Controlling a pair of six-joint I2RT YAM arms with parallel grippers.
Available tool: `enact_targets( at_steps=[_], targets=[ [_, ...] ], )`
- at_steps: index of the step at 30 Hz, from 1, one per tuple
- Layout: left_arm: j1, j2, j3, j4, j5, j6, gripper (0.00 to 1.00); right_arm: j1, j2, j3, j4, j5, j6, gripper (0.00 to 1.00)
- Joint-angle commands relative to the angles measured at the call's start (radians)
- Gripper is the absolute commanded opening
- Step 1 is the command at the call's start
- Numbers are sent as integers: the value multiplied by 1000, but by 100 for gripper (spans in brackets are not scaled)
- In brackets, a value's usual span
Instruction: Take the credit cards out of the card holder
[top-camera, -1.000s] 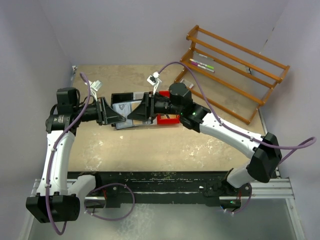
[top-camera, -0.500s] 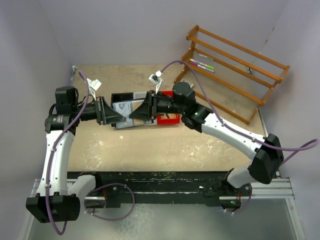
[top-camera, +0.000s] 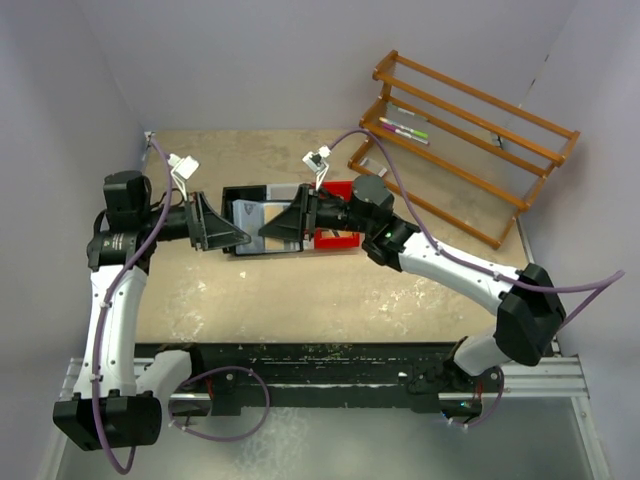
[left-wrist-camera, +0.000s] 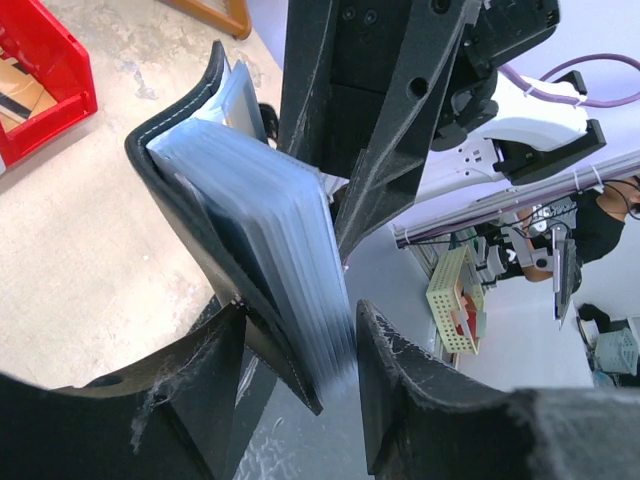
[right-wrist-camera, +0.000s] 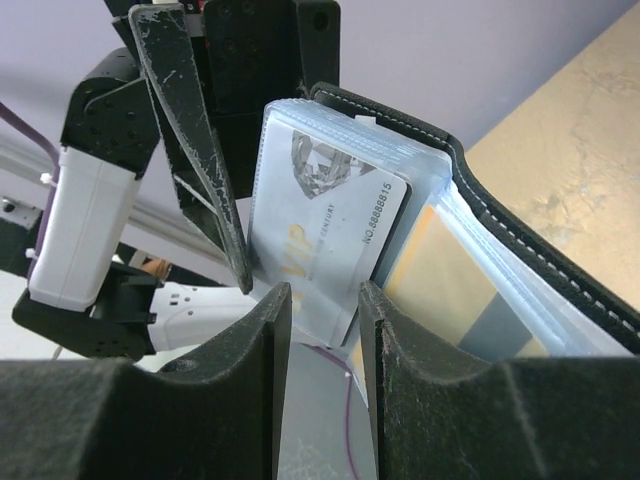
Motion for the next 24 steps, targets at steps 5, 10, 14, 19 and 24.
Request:
enact_targets(
  at_steps=[5, 10, 14, 19, 24],
  targets=[
    [-18, -37, 20, 144, 203, -69, 36, 36, -44, -71, 154, -55, 66, 36],
    [-18, -44, 27, 156, 203, -86, 30, 36, -91, -119, 146, -36, 70, 39],
    [-18, -53, 27, 161, 203, -98, 28, 34, -116, -124, 102, 5, 48, 40],
    [-18, -57, 29, 164, 203, -106, 26, 15, -141, -93, 26, 59, 15, 46],
    [-18, -59, 35, 152, 137, -85, 12, -1, -168, -33, -109, 104, -67, 56]
  ],
)
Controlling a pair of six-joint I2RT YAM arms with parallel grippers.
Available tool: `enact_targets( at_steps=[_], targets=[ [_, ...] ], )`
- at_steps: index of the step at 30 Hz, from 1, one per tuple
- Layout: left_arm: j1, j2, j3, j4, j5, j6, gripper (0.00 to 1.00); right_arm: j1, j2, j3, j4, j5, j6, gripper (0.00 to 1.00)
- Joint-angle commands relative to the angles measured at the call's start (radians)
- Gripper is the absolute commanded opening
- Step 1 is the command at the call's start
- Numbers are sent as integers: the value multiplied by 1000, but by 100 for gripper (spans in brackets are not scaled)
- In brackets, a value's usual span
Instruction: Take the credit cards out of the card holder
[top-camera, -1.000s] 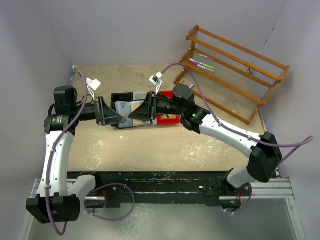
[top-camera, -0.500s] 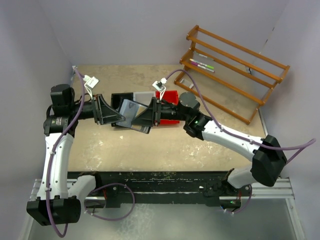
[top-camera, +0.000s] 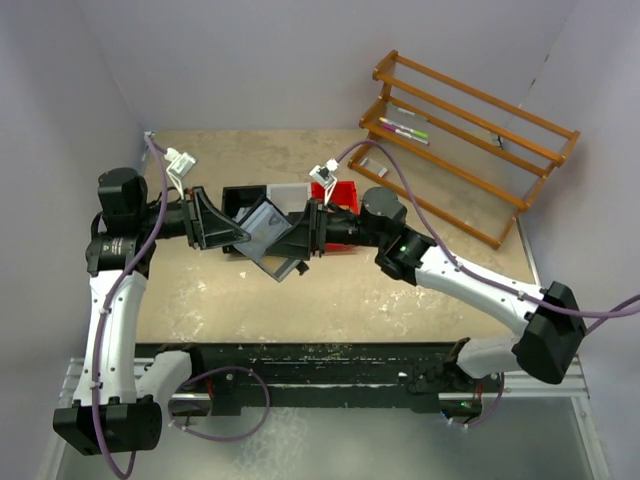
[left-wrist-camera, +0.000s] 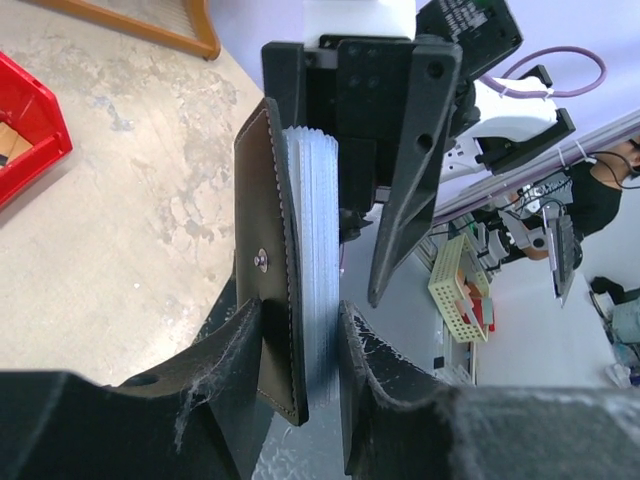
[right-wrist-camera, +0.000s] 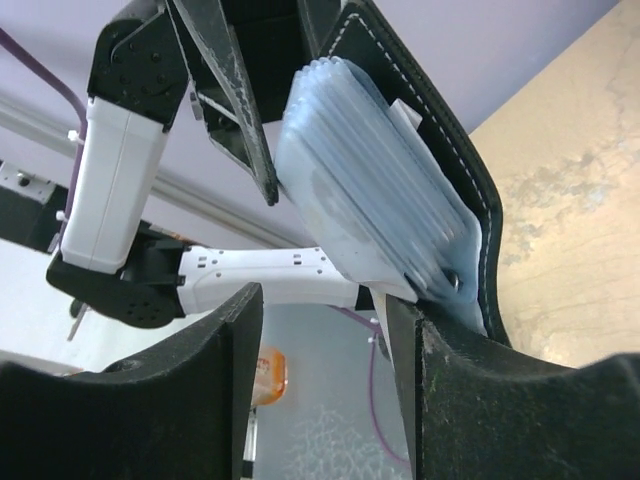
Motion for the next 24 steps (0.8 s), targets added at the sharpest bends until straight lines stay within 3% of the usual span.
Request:
enact_targets(
  at_steps=[1, 2, 4, 8, 12, 15, 20, 24],
  targets=[
    [-15, -25, 40, -15, 22, 15, 5, -29, -39, 82, -107, 120, -109, 57],
    [-15, -15, 52, -64, -20, 65, 0, -31, -42, 93, -137, 128, -129, 59],
    [-15, 18, 91, -160, -94, 139, 0, -36, -50, 119, -205, 152, -168, 64],
    [-15, 59, 104, -175, -73, 131, 0, -70, -73, 157, -284, 160, -213, 71],
    [-15, 36, 85, -73, -50, 39, 0, -104, -92, 172, -328, 177, -239, 72],
    [-15, 24, 54, 10, -7, -54, 0, -120, -94, 198, -364, 181, -295, 78],
    [-15, 17, 50, 37, 18, -100, 0, -124, -33, 256, -325, 10, -335, 87],
    [-15, 13, 49, 48, 23, -116, 0, -124, 33, 243, -156, -179, -260, 87]
  ],
)
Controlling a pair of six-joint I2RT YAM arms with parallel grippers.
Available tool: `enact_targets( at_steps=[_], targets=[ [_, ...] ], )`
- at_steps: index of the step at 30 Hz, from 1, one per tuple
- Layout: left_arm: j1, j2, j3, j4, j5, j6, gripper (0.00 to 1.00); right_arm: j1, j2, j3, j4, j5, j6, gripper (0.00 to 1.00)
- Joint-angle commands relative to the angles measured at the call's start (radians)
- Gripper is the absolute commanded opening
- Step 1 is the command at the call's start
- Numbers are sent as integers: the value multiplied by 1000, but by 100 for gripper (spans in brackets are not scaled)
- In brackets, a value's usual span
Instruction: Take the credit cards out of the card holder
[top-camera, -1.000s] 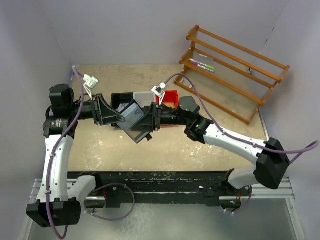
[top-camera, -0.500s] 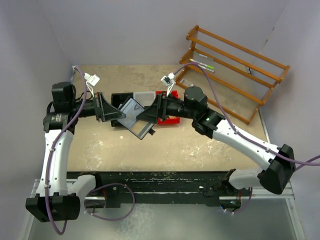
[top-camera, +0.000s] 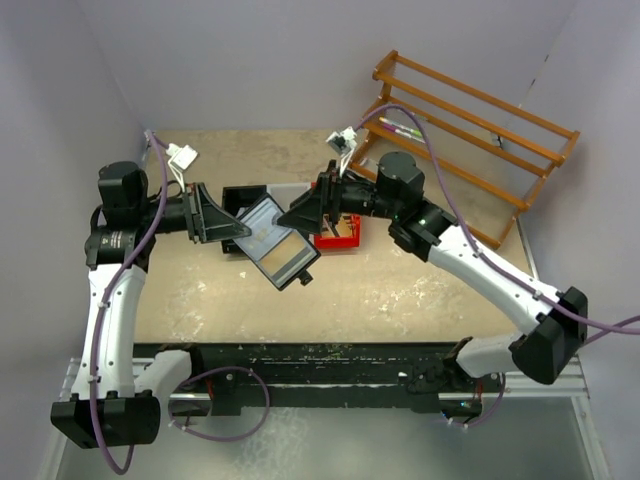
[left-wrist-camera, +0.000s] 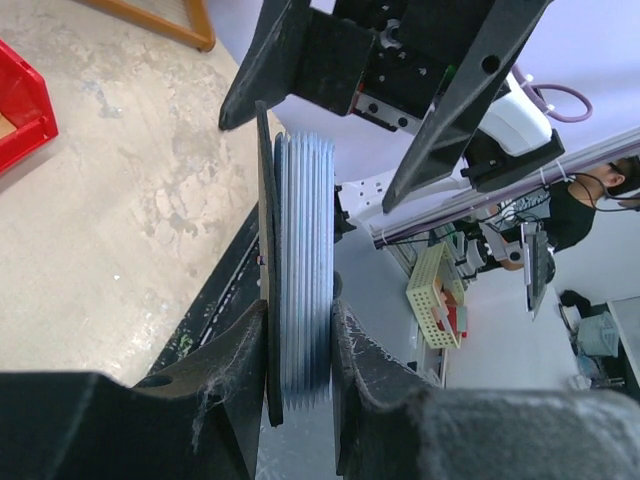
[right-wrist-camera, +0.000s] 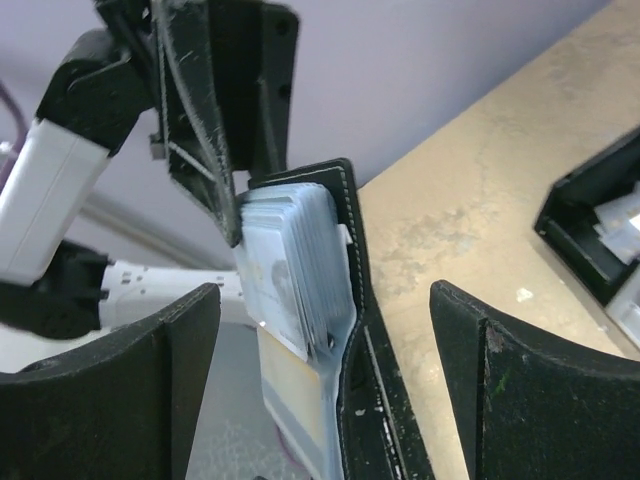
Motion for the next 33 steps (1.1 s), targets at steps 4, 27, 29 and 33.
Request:
enact_targets(
  at_steps=[4, 27, 29, 33],
  targets=[
    [-6, -26, -2, 75, 62, -53, 0, 4, 106, -34, 425, -321, 188, 79],
    [-7, 16, -53, -93, 204, 157, 64, 44, 254, 323, -130, -508, -196, 0],
    [-9, 18, -47, -118, 218, 180, 61, 44, 275, 357, -174, -512, -228, 0],
    [-10, 22, -51, -203, 228, 256, 50, 53, 308, 396, -189, -519, -240, 0]
  ],
)
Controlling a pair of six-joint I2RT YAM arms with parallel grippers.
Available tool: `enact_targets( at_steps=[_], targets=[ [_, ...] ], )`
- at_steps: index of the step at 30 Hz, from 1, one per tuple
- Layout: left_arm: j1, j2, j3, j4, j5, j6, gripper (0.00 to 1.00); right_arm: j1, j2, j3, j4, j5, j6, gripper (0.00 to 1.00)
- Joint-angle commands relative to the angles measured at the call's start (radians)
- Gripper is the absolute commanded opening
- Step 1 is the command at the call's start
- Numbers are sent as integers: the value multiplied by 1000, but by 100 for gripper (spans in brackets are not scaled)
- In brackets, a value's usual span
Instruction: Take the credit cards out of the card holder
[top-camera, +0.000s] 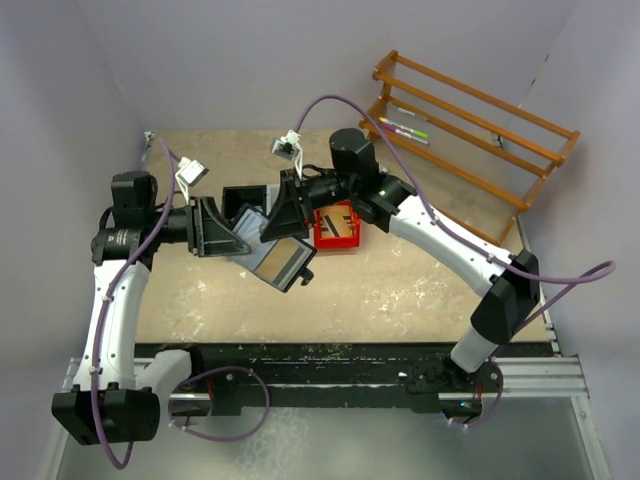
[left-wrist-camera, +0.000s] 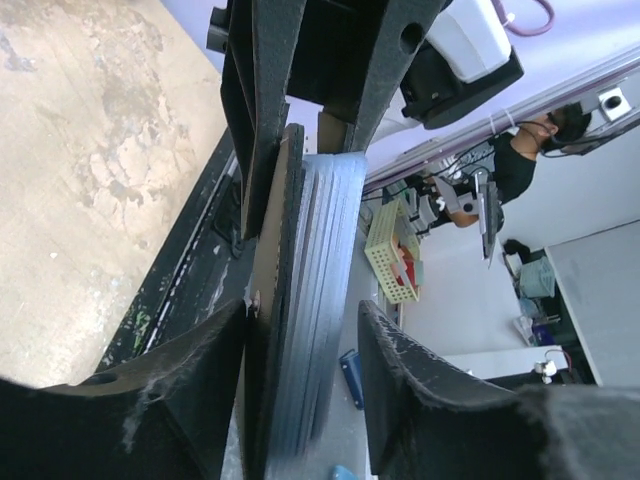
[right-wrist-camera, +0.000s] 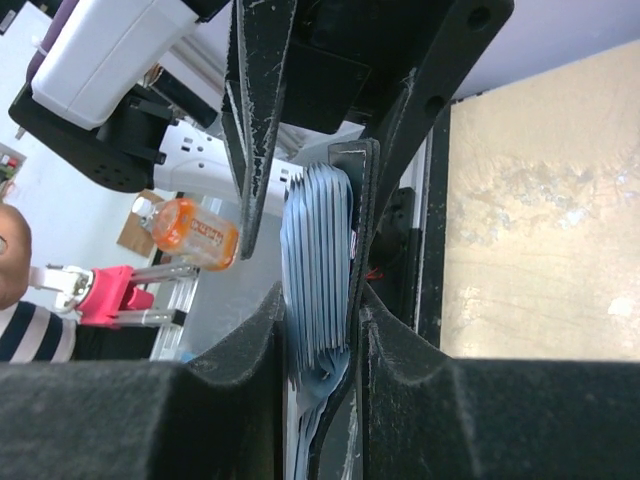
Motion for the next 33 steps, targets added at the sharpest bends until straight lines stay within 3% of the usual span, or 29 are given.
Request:
enact_targets(
  at_steps=[1, 6, 11, 13, 16, 19, 24, 28, 33],
  targets=[
    [-7, 6, -8, -80, 81, 106, 49, 17, 12, 86, -37, -51, -62, 0],
    [-11, 44, -13, -171, 108, 191, 39, 45, 47, 122, -45, -56, -72, 0],
    [-11, 90, 32, -358, 139, 381, 28, 47, 65, 133, -47, -59, -61, 4],
    [-11, 95, 40, -355, 127, 377, 21, 40, 67, 140, -39, -42, -46, 15],
    [-10, 98, 70, -339, 59, 358, 9, 11, 51, 146, -36, 81, 10, 51],
    [-9, 68, 83, -239, -67, 236, 9, -40, -5, 101, -21, 255, 96, 67],
    [-8, 10, 77, -14, -265, 35, 2, -82, -207, -68, 40, 515, 183, 73],
    [-8, 22, 78, 43, -345, -30, 1, -81, -360, -199, 96, 651, 240, 73],
    [-7, 19, 38, 181, -358, -145, 0, -23, -449, -383, 263, 627, 378, 70]
  ],
)
